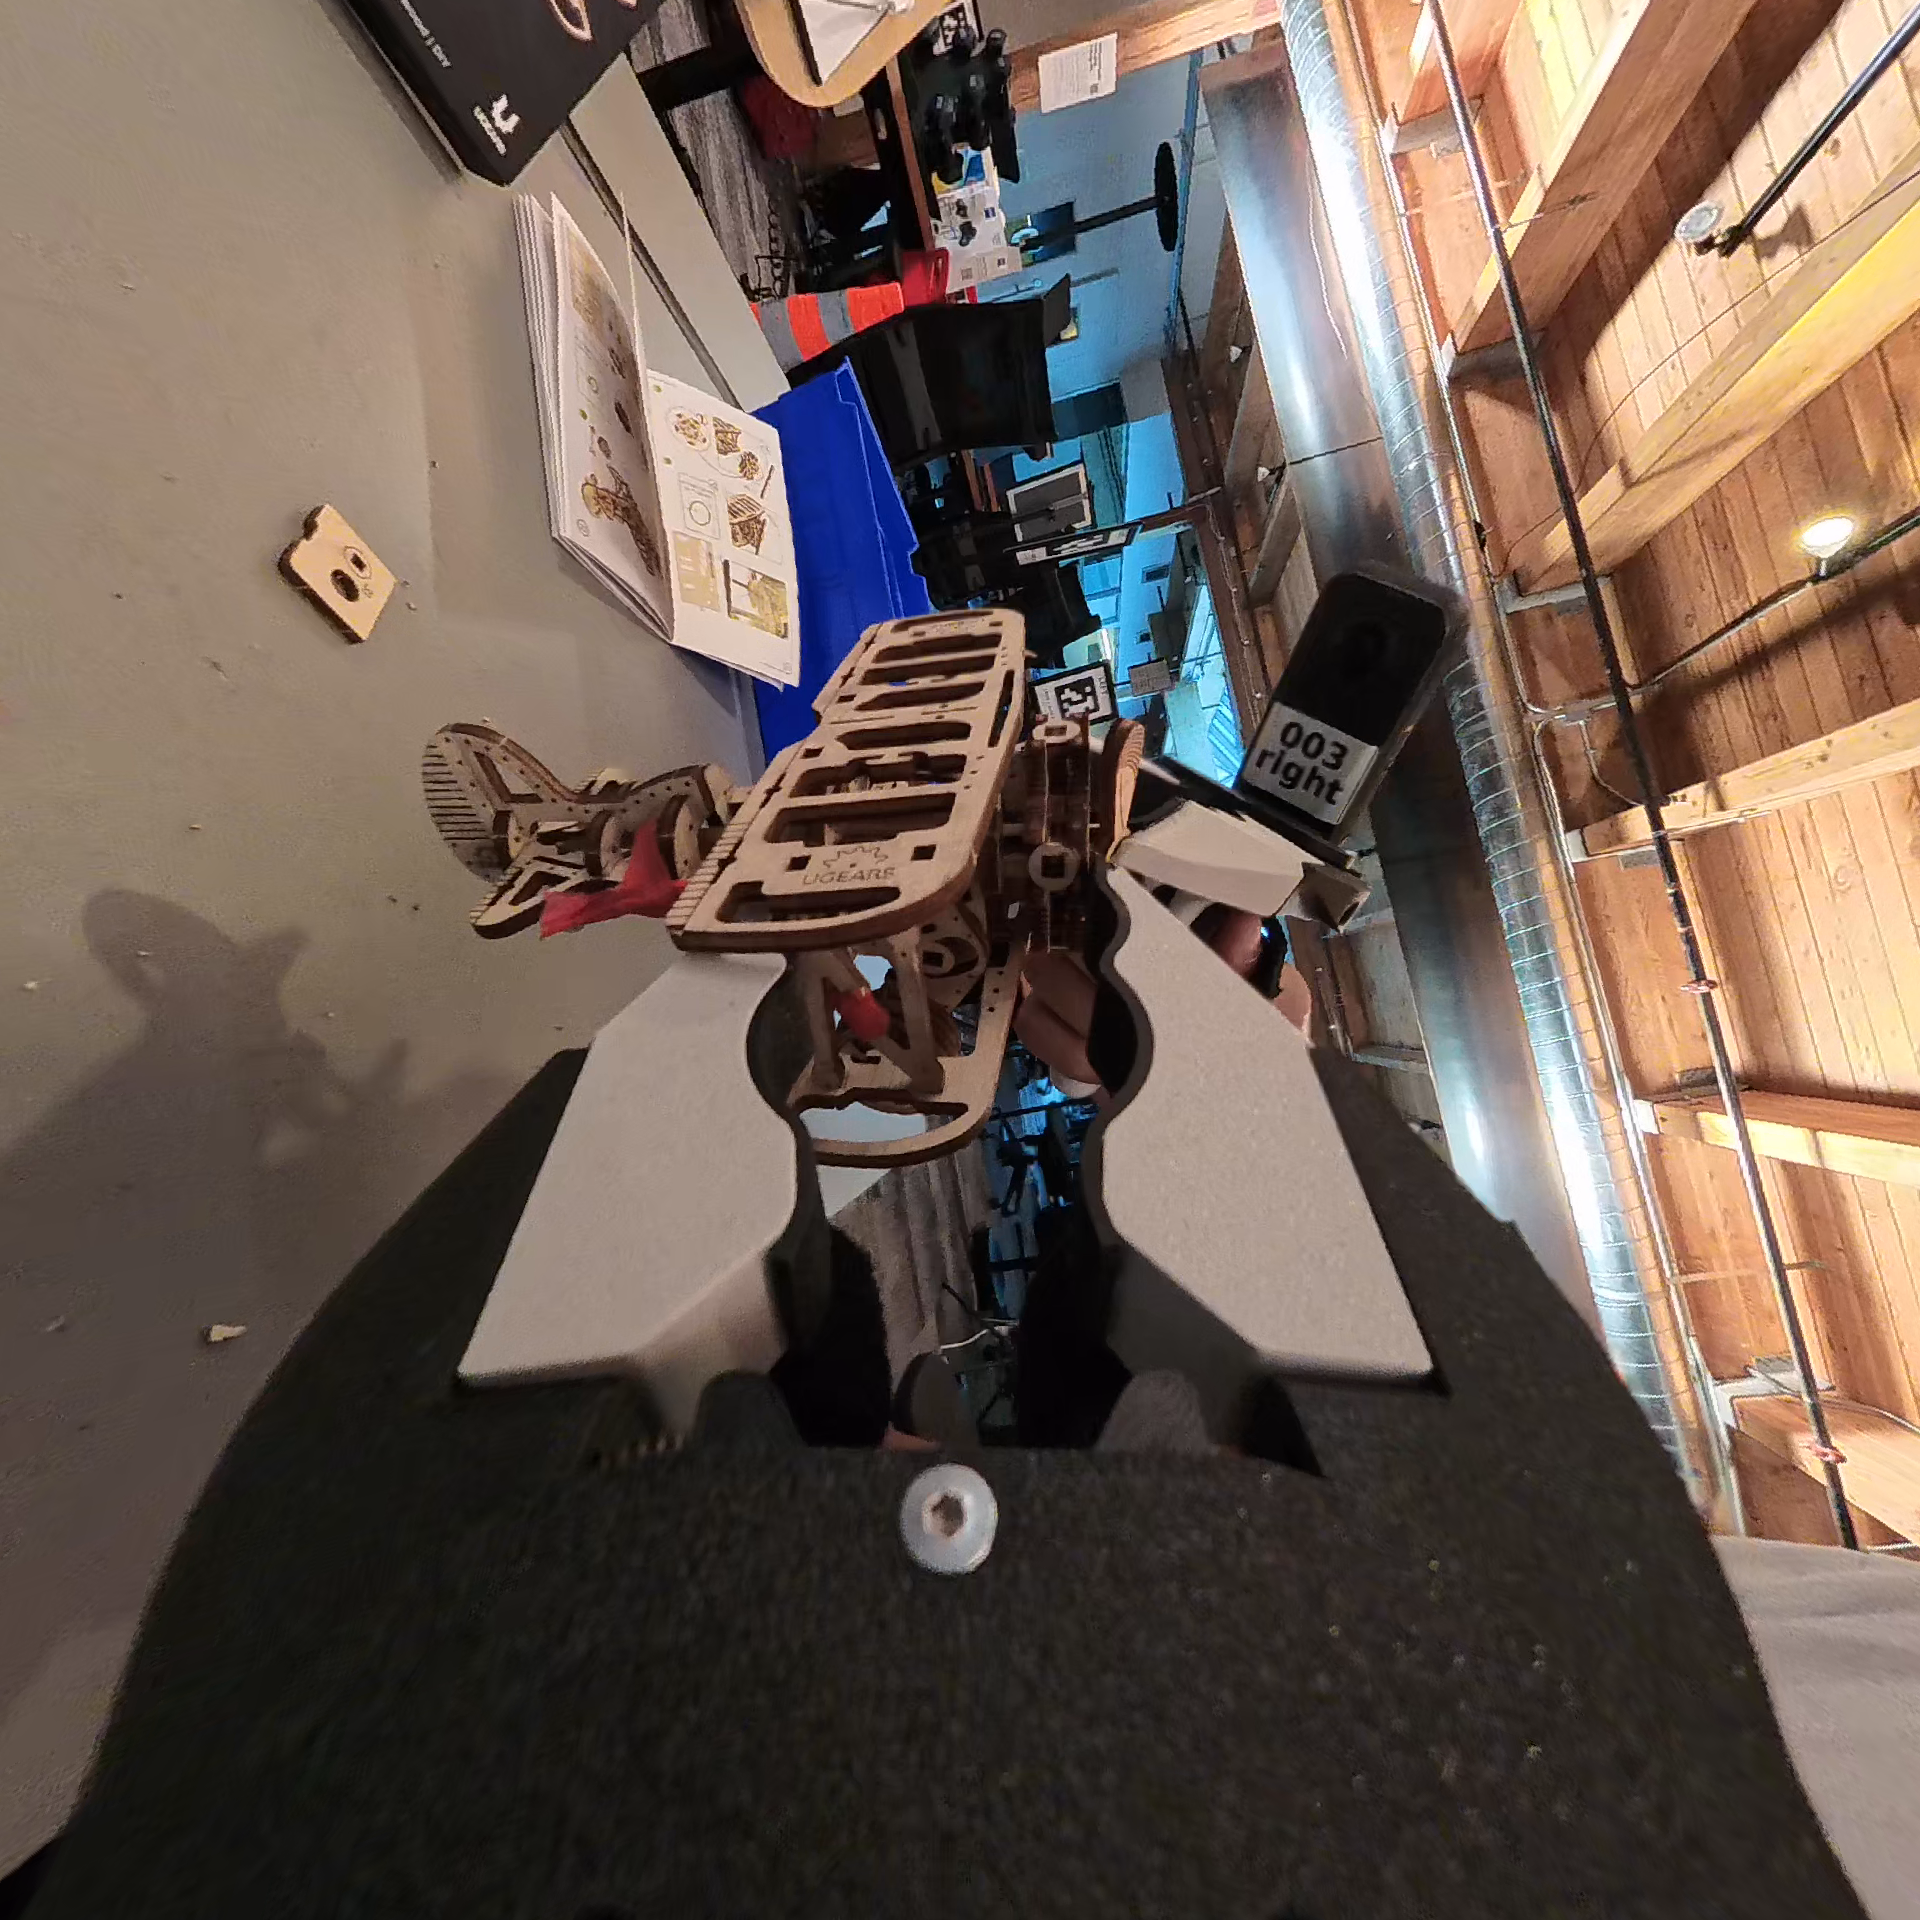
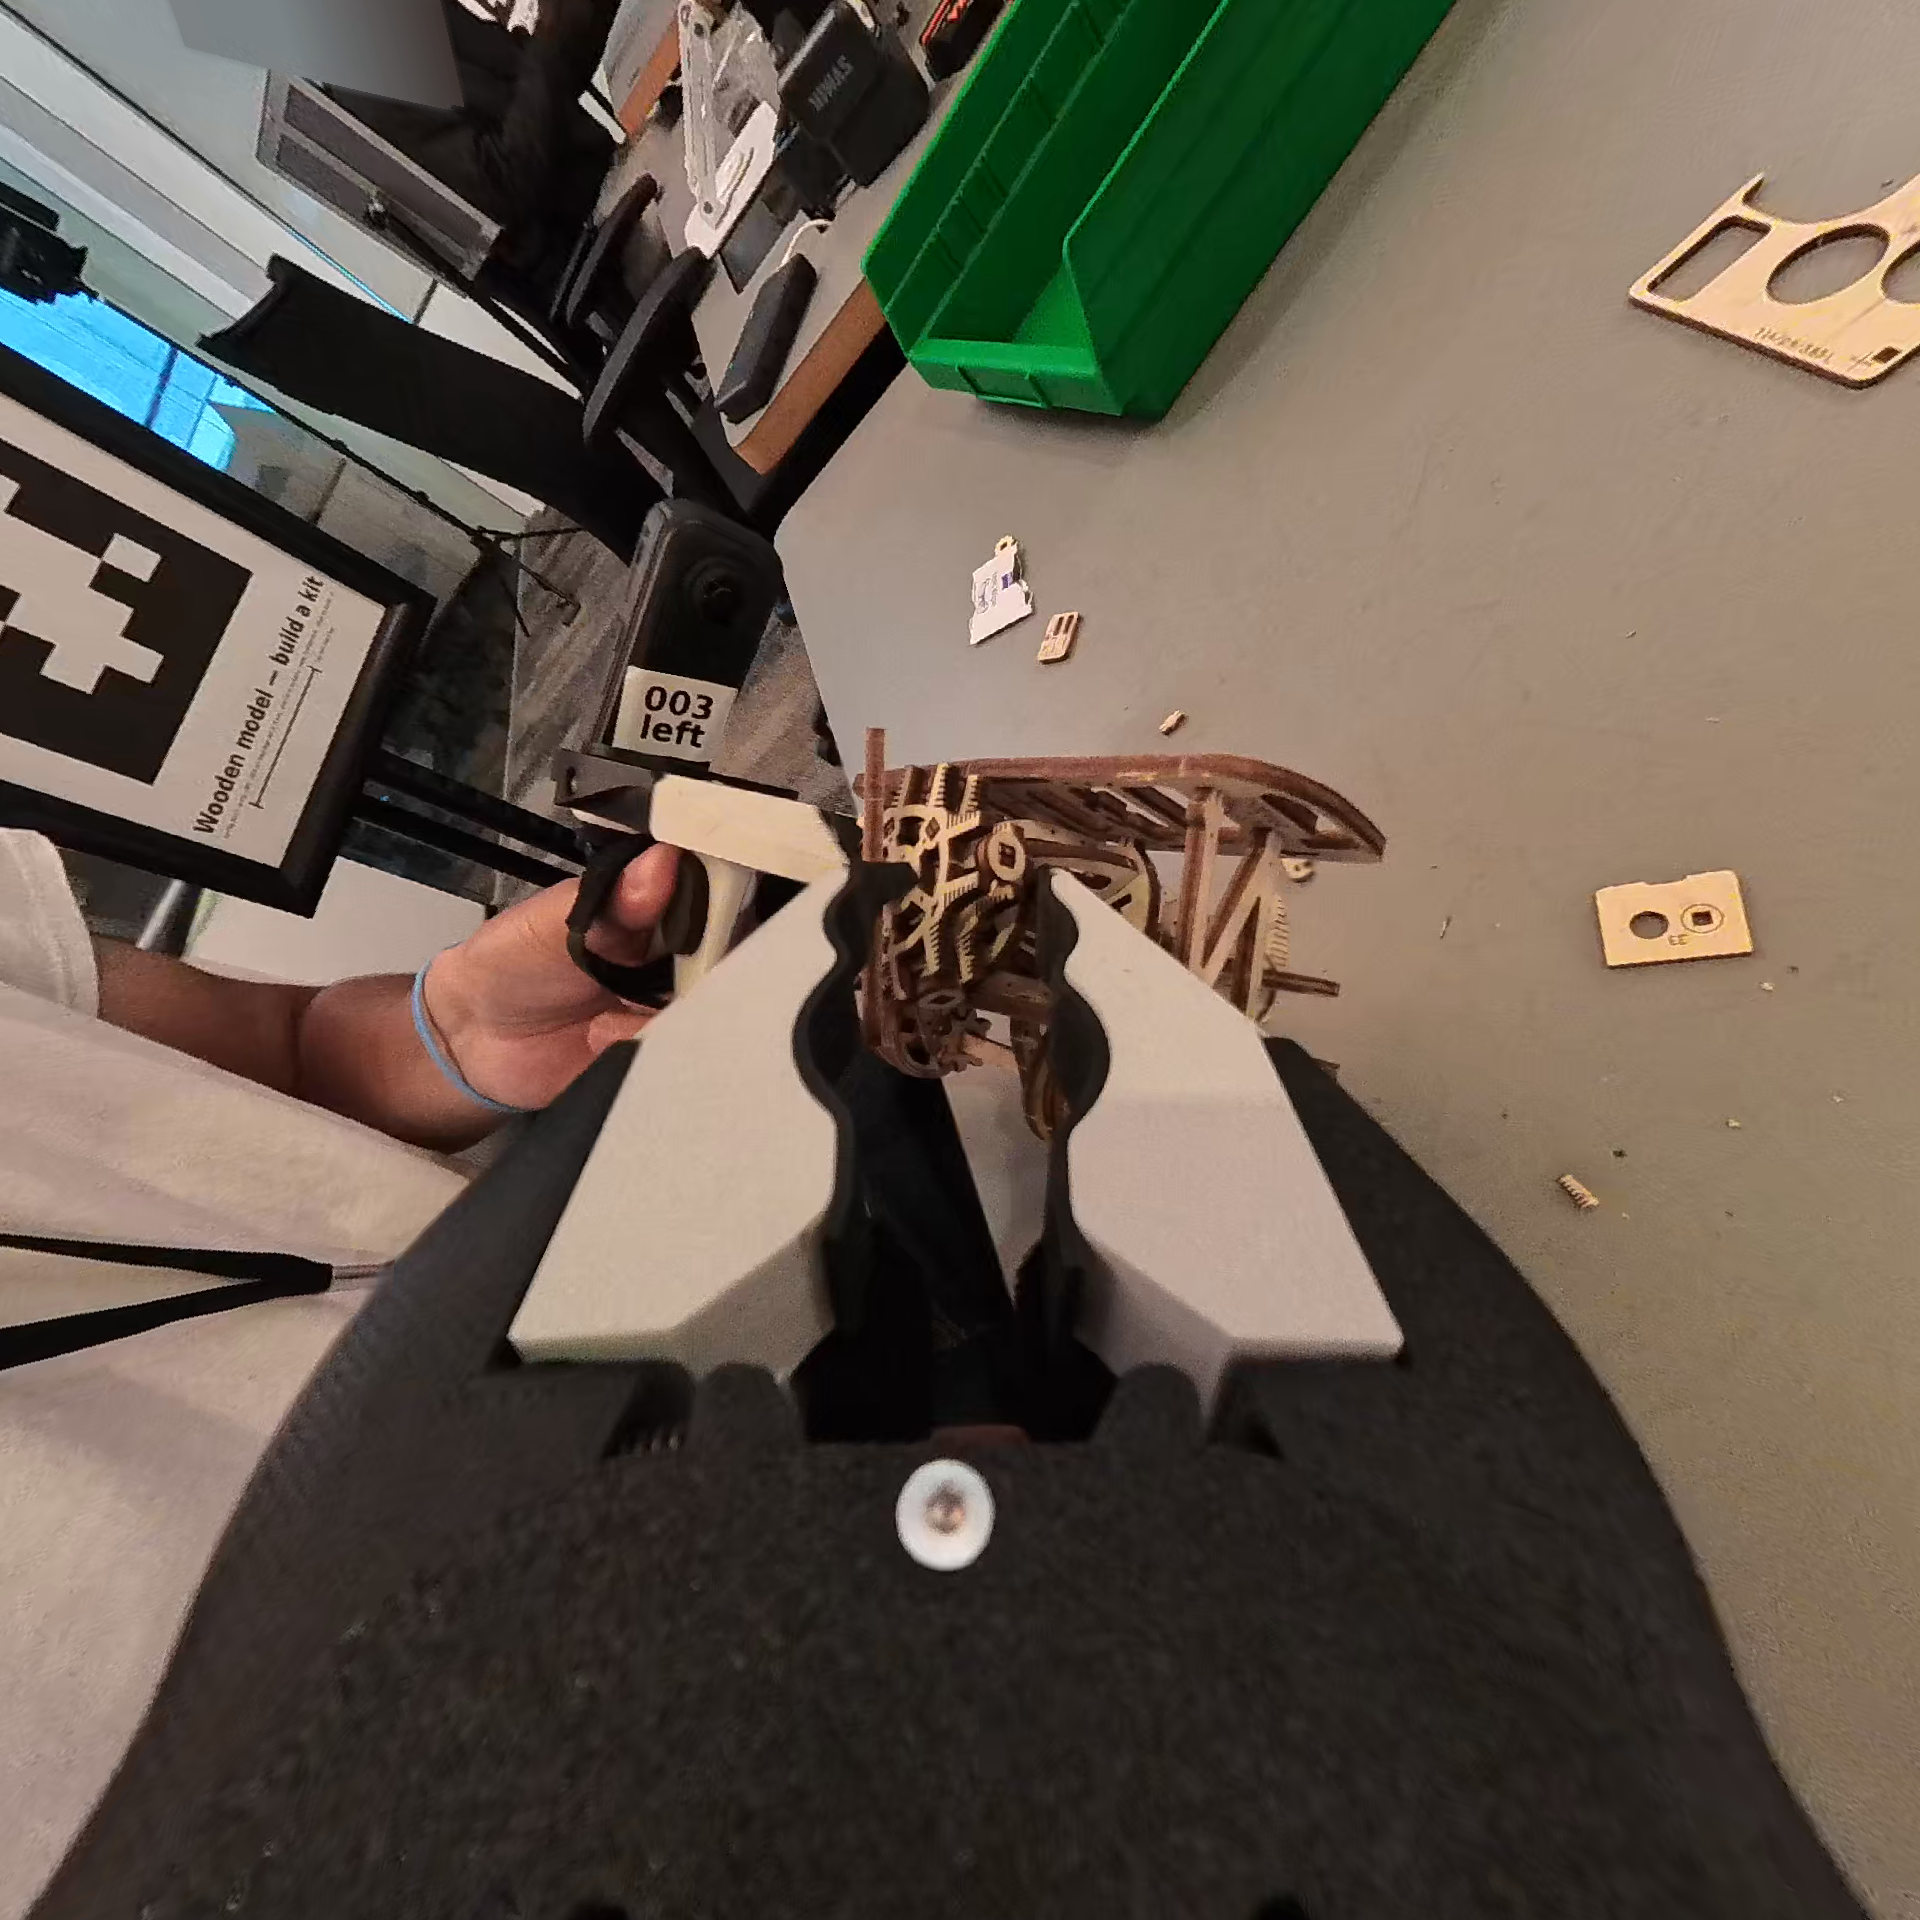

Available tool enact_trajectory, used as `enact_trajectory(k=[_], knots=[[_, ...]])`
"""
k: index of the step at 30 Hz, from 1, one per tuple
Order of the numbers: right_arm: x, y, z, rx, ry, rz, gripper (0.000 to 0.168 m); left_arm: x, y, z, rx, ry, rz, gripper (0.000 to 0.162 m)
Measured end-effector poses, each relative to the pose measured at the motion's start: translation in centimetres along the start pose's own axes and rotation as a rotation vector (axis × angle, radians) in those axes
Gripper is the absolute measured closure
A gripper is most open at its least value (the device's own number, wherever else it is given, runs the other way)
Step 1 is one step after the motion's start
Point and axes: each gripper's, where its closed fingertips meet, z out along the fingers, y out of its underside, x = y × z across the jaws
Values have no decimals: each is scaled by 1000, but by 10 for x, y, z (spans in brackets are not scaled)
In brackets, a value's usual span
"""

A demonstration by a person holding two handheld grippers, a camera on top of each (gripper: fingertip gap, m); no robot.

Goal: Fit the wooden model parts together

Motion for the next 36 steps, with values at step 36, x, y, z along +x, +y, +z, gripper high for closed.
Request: enact_trajectory(k=[36], knots=[[4, -15, -16, 143, 53, 3, 139, -5, -4, -1, 54, -13, -64, 114]])
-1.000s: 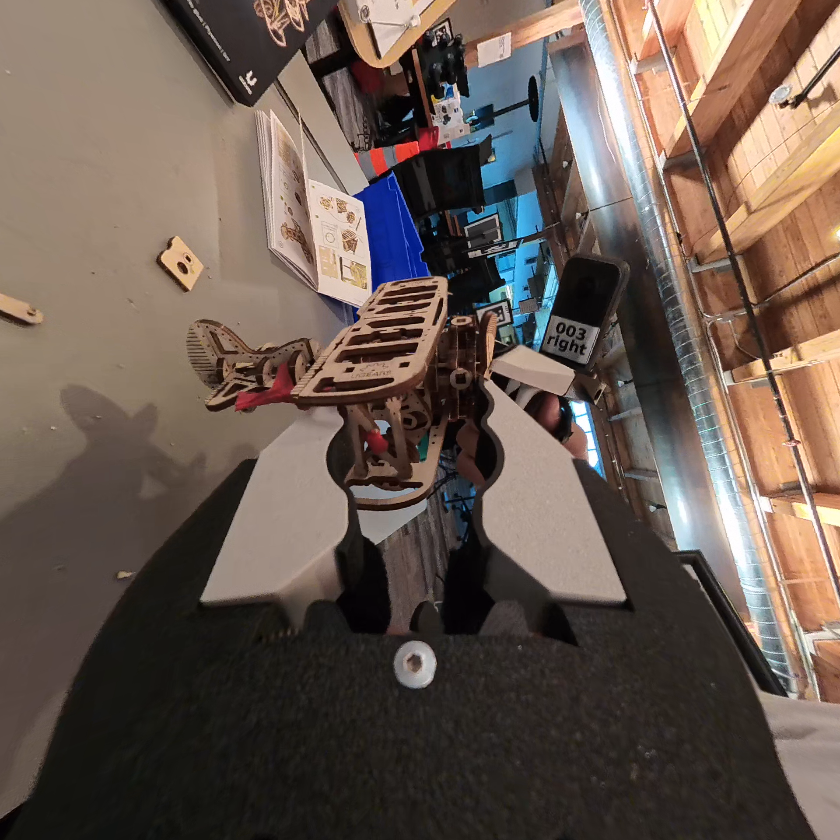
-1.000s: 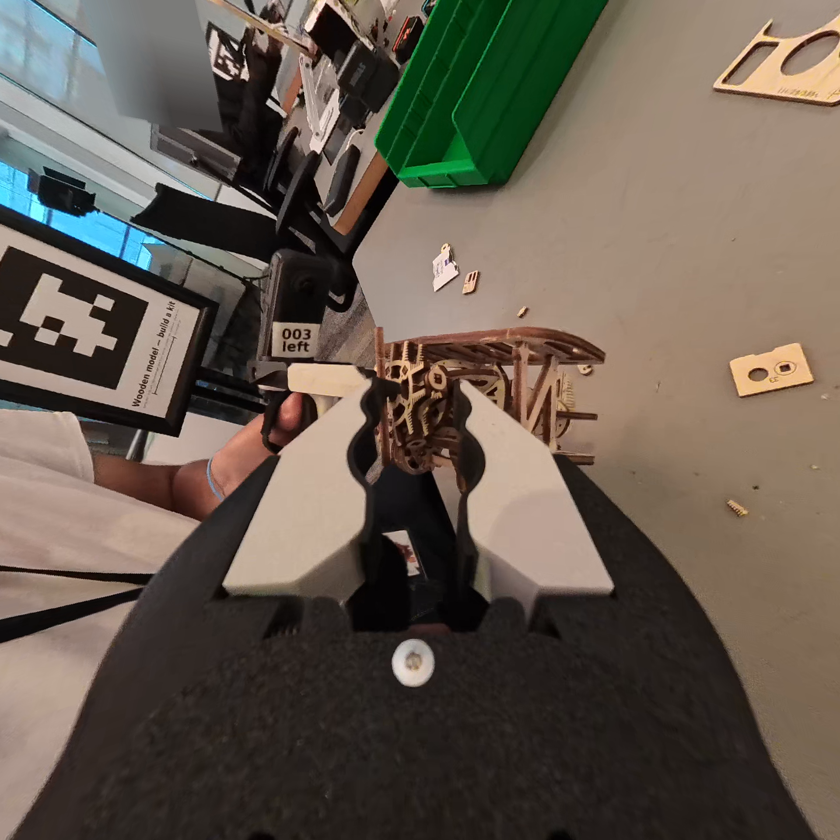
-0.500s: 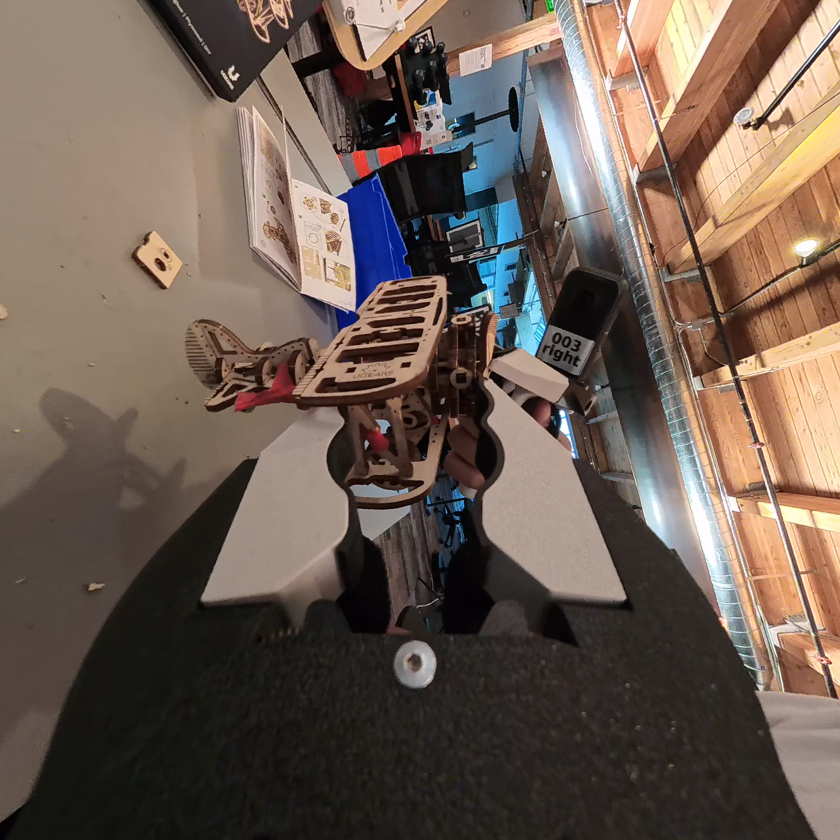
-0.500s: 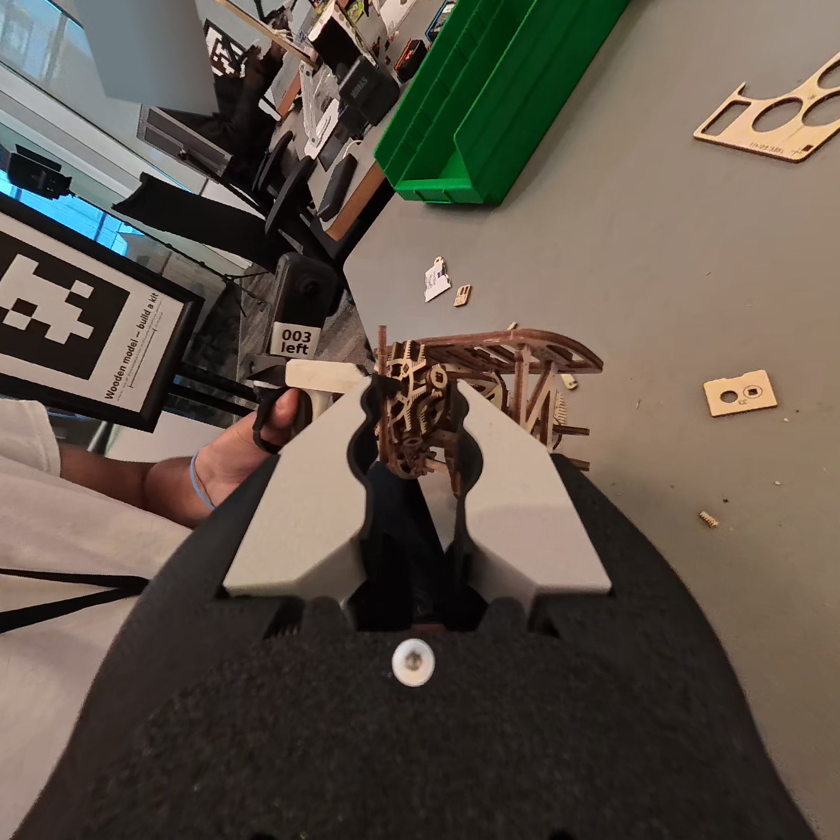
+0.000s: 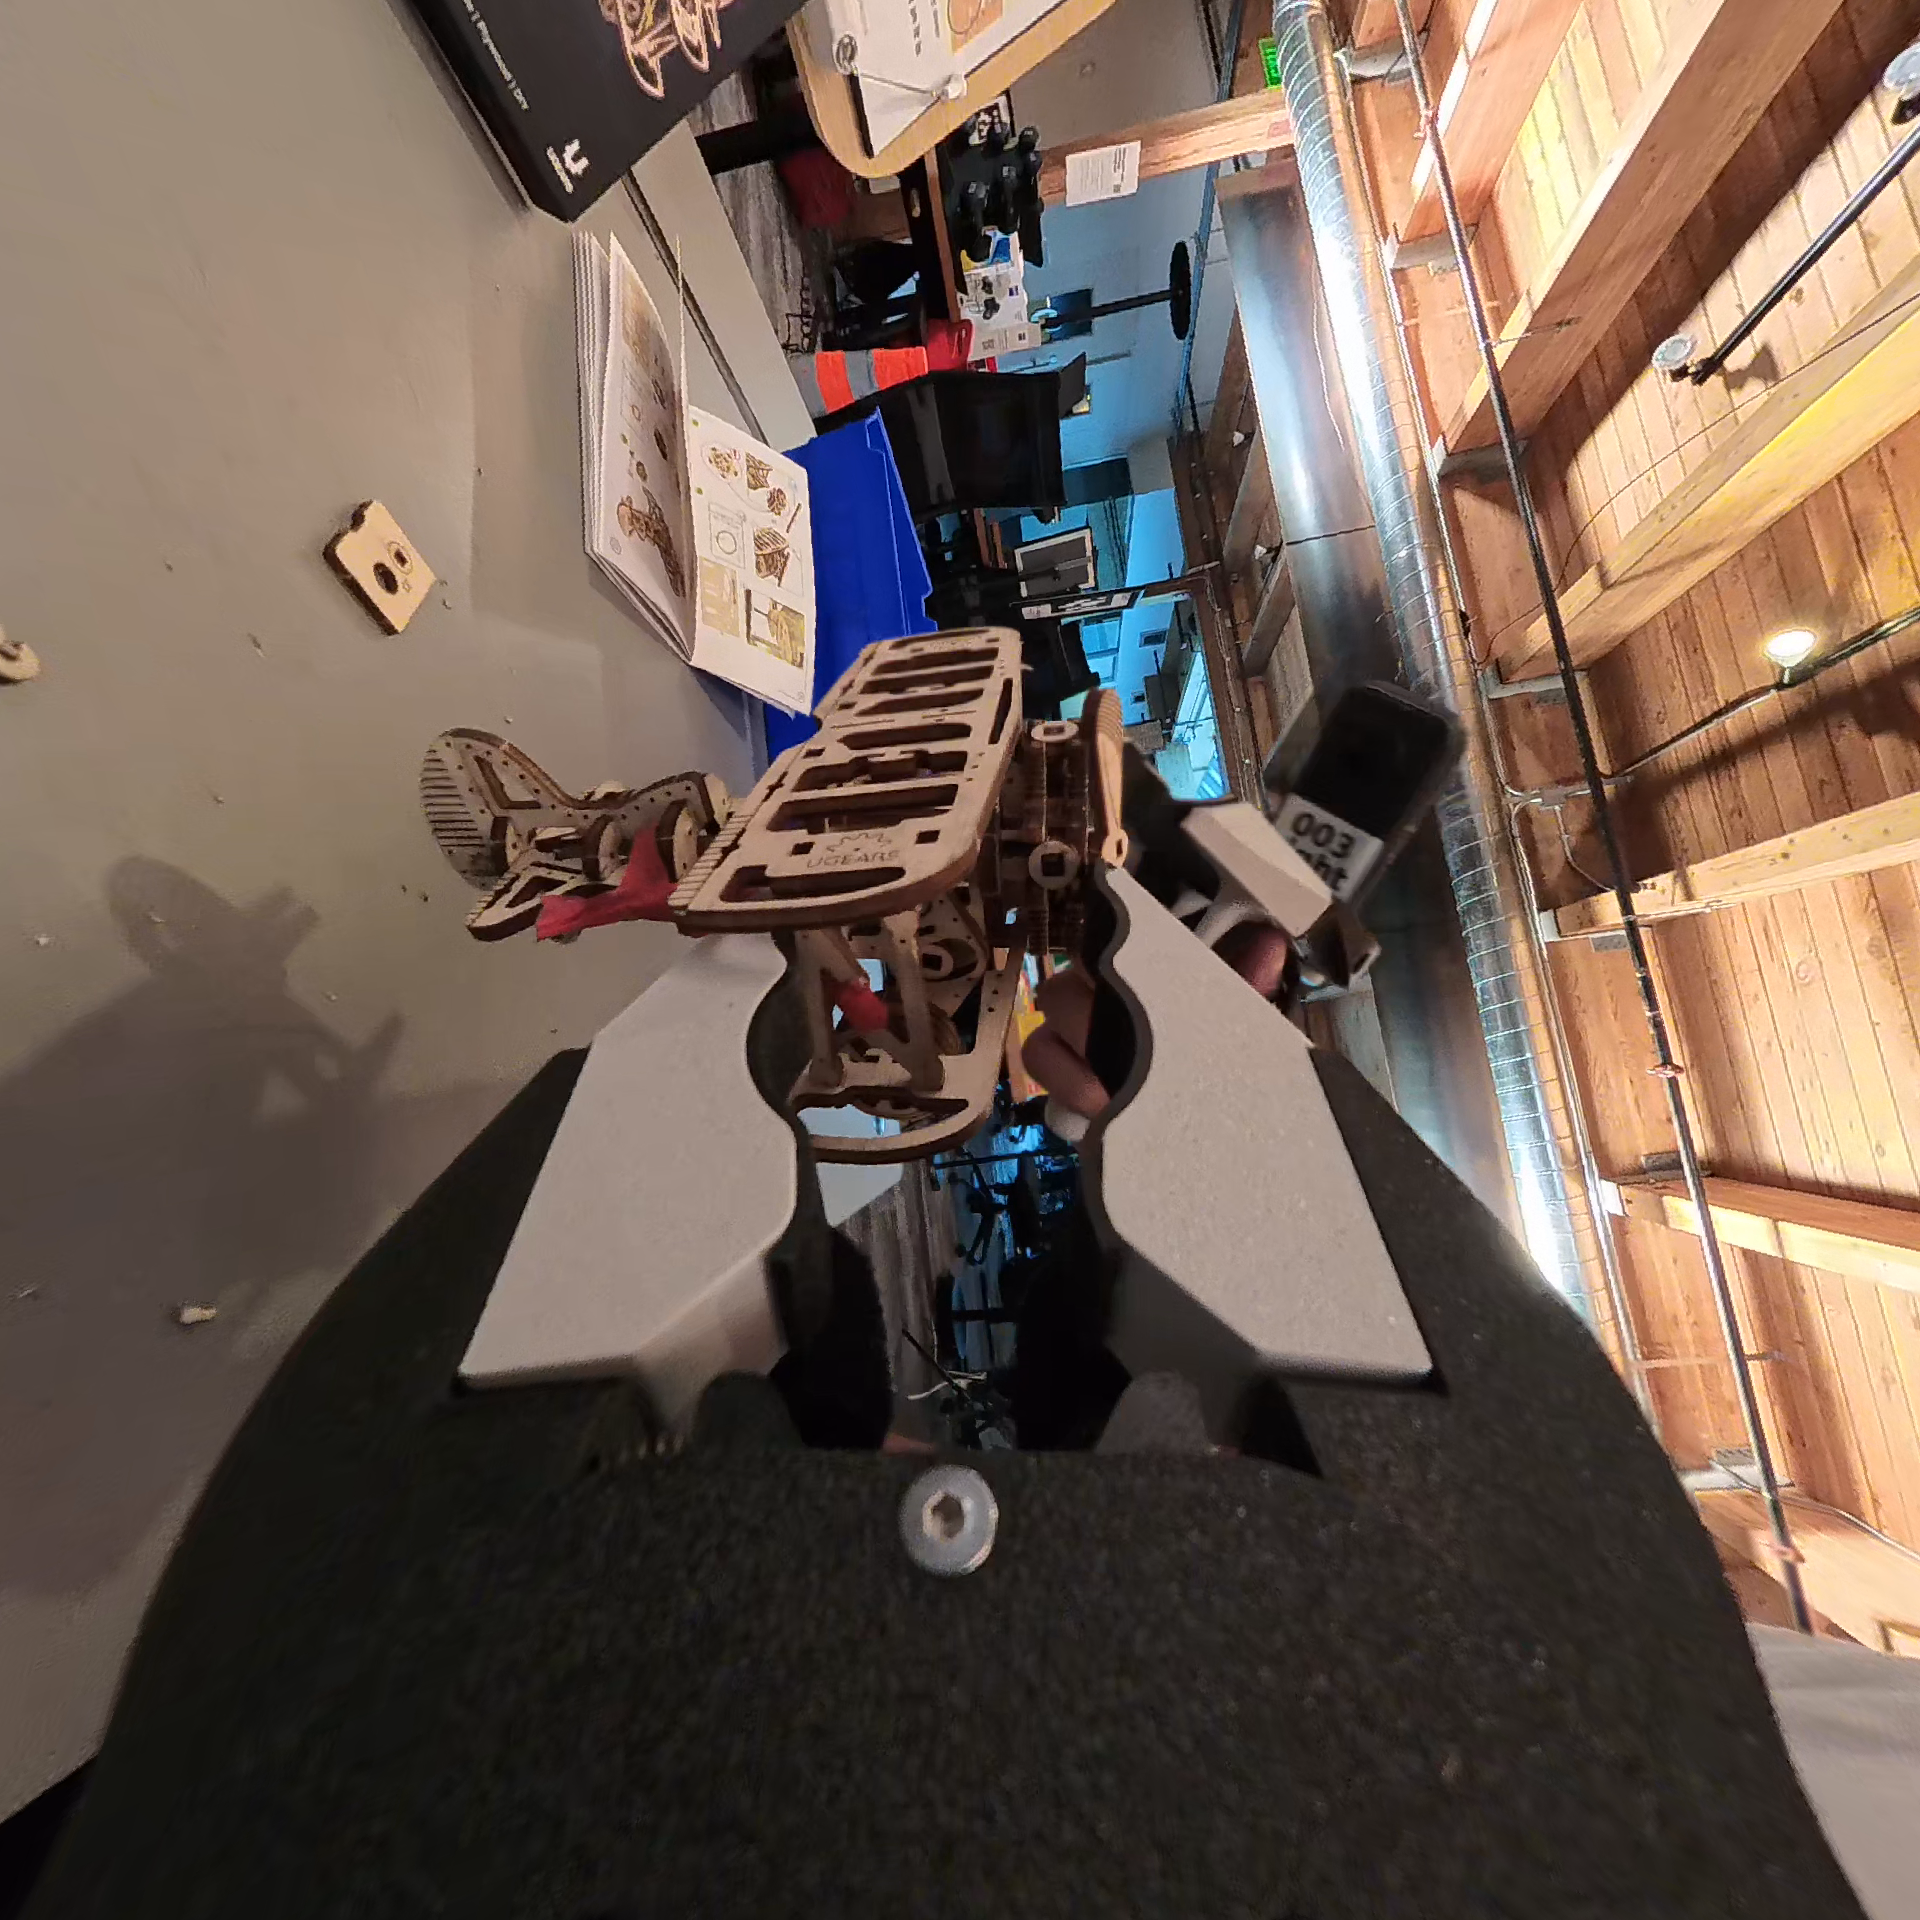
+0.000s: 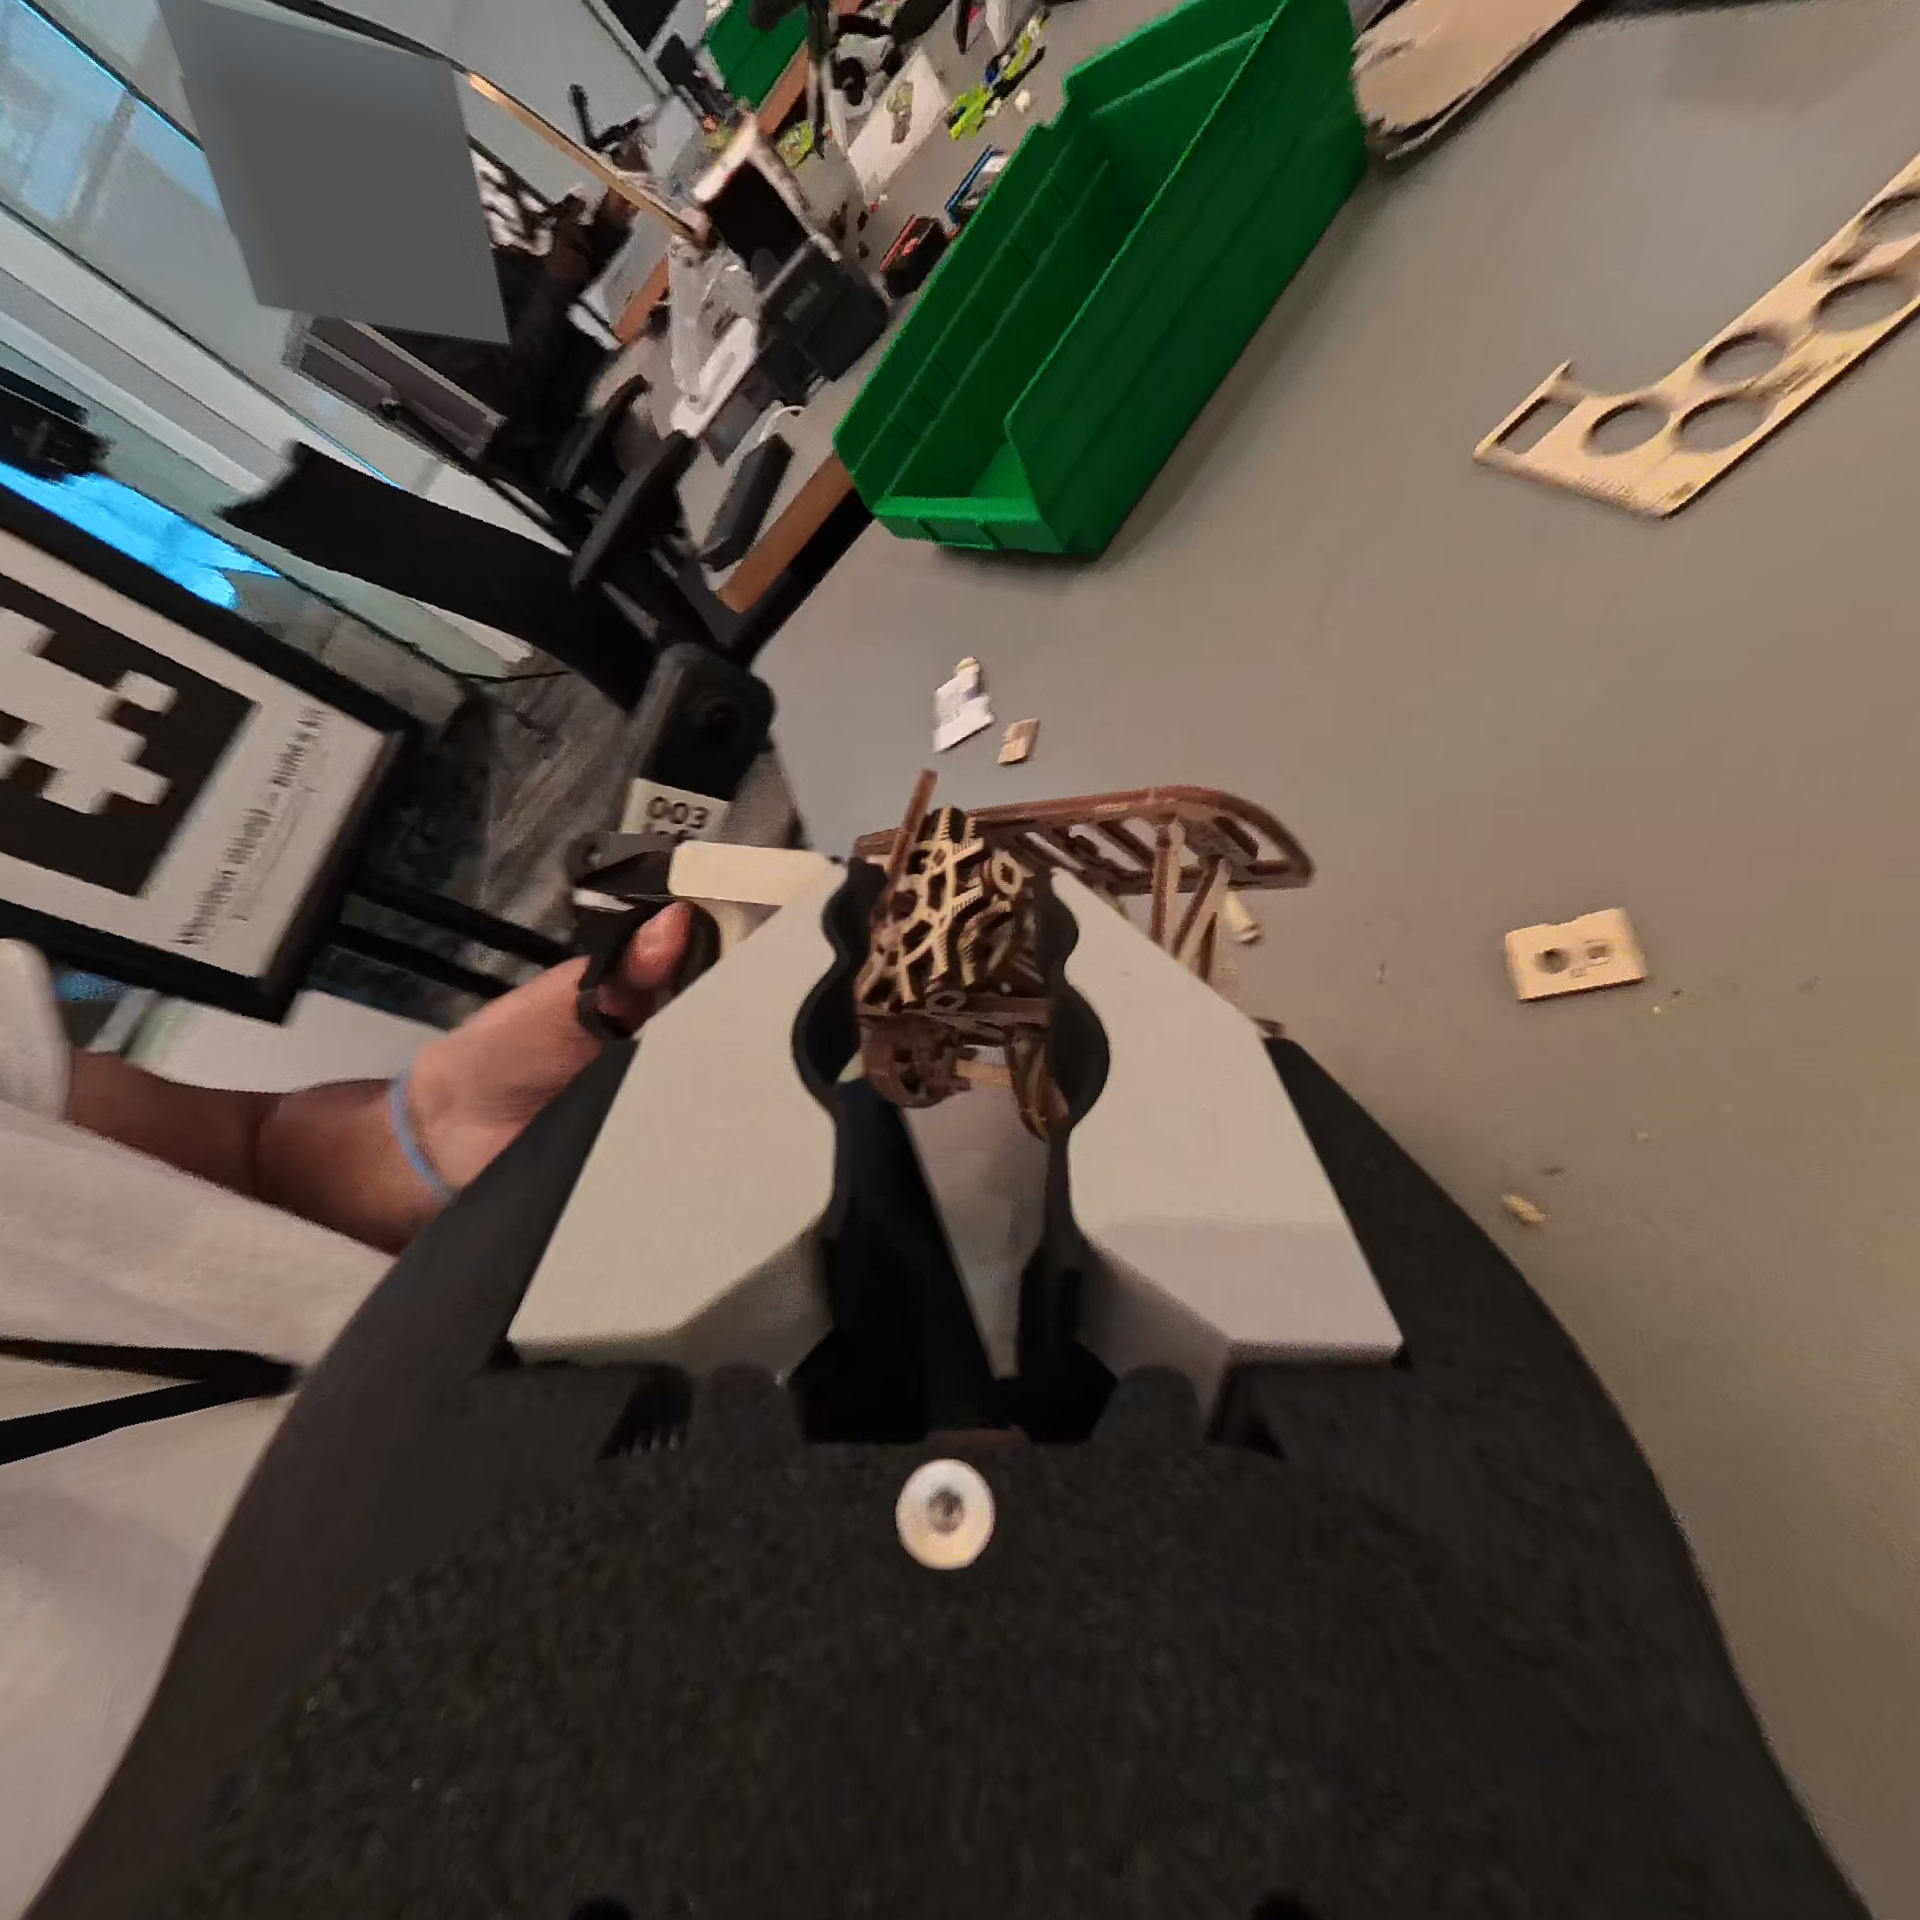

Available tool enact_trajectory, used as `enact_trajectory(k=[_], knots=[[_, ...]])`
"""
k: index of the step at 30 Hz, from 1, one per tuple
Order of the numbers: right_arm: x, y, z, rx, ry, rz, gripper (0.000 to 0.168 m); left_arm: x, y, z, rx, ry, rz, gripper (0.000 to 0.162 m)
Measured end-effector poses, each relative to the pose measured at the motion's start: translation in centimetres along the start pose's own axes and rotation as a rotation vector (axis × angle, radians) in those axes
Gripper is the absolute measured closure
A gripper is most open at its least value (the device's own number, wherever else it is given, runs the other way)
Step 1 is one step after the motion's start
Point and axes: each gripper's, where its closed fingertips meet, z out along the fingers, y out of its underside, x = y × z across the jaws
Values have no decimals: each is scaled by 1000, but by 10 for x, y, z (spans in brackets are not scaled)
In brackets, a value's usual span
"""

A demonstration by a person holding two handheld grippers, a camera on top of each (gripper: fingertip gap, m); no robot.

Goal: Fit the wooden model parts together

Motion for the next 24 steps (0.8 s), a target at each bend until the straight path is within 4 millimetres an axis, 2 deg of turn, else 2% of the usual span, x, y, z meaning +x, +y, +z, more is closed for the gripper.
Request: enact_trajectory(k=[2, 5, 7, 9, 15, 24], knots=[[-1, -6, -5, 14, 82, -131, 146, 1, 0, 0, -4, -2, 10, 114], [-19, -11, -7, 44, 185, -403, 161, -1, 0, 0, -7, -18, 15, 114], [-27, -1, -1, -15, 253, -586, 167, -4, 1, 0, -12, -39, 26, 114], [-25, 10, 6, -88, 323, -695, 168, -5, 2, 0, -15, -51, 35, 113], [-12, 13, 14, -116, 375, -701, 168, -4, 3, 0, -17, -57, 48, 113], [-13, 17, 17, -108, 303, -608, 168, -5, 6, -1, -17, -36, 13, 113]])
